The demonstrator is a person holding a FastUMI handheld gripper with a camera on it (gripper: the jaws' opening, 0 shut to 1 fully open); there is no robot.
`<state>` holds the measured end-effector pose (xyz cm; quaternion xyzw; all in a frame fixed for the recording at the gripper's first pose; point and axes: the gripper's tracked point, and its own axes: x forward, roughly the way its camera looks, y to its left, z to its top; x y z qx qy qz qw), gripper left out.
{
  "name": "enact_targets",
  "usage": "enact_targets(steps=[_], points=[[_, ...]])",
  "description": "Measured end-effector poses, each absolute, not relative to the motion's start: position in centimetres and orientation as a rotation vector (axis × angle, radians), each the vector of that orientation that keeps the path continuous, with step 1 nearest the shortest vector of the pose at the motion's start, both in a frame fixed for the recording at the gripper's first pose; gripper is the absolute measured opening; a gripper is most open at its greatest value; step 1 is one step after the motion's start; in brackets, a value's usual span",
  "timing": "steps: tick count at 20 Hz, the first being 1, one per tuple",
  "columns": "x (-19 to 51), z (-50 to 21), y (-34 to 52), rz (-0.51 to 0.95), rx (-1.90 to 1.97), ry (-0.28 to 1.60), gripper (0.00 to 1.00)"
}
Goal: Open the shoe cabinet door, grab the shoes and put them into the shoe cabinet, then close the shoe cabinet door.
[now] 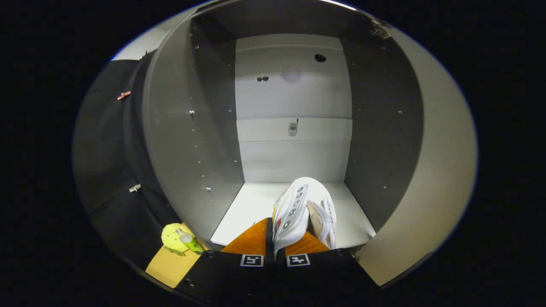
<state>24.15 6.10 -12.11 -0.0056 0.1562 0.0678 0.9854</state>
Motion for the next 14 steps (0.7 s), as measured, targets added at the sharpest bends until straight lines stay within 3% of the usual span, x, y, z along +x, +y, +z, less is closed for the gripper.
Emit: enact_targets(steps=[8, 14], points=[[34.7, -17.1, 4.8, 0.103, -0.156, 0.388, 0.05], [38.6, -20.2, 5.6, 0.106, -0.228, 0.448, 0.05]])
